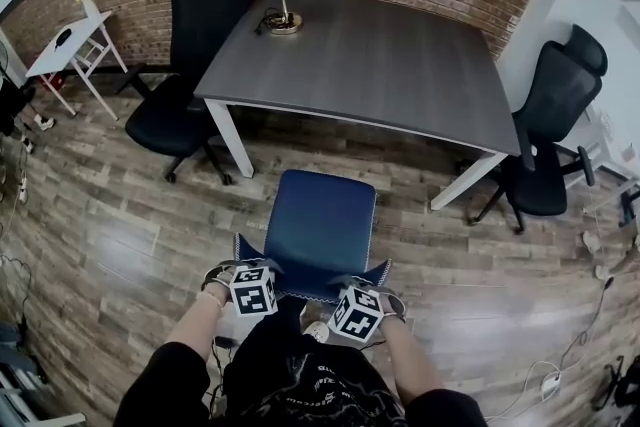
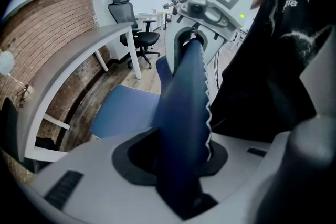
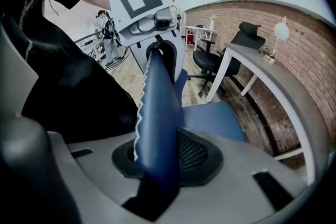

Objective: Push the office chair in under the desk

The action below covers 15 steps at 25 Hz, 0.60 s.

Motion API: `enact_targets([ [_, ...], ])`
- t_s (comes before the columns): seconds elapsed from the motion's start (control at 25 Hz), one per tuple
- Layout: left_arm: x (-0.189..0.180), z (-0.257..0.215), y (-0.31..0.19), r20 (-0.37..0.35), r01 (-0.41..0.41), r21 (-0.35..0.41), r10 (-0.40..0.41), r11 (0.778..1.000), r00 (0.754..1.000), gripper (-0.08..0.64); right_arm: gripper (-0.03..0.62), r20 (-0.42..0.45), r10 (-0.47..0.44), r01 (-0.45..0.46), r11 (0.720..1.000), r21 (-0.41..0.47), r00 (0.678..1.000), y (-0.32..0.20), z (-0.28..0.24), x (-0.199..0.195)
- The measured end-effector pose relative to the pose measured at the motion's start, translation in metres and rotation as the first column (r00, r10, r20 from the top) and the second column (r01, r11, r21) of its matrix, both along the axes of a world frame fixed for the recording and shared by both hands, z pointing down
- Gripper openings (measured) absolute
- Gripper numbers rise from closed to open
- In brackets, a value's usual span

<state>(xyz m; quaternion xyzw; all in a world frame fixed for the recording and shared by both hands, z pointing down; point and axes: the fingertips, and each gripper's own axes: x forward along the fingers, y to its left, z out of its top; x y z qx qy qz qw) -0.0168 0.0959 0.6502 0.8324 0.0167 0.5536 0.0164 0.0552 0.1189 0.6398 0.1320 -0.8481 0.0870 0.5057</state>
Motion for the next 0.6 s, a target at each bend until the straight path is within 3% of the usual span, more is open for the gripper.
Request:
enact_targets([
  [0.6,0.010,-0.001,-0.028,-0.002,0.006,0.004,-0.006,1.000,1.000,0.141,0.098,-0.002,-0.005,0.005,1.000,-0.001,1.000,-0.028,-0.001,0.009],
])
